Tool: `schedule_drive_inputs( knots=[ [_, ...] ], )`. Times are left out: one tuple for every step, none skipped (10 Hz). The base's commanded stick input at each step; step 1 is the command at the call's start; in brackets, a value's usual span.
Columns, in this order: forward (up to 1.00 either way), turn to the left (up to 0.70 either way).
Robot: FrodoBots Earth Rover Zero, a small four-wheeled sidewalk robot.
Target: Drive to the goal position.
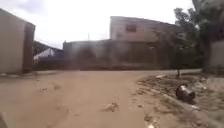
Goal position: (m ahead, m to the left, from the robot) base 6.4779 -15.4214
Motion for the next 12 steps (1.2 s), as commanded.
schedule_drive_inputs(
  knots=[
    [1.00, 0.00],
    [1.00, 0.00],
    [1.00, 0.00],
    [1.00, 0.00],
    [1.00, 0.00],
    [1.00, 0.00],
    [1.00, 0.00],
    [1.00, 0.00],
    [1.00, 0.00],
    [1.00, 0.00],
    [1.00, 0.00],
    [1.00, -0.27]
  ],
)
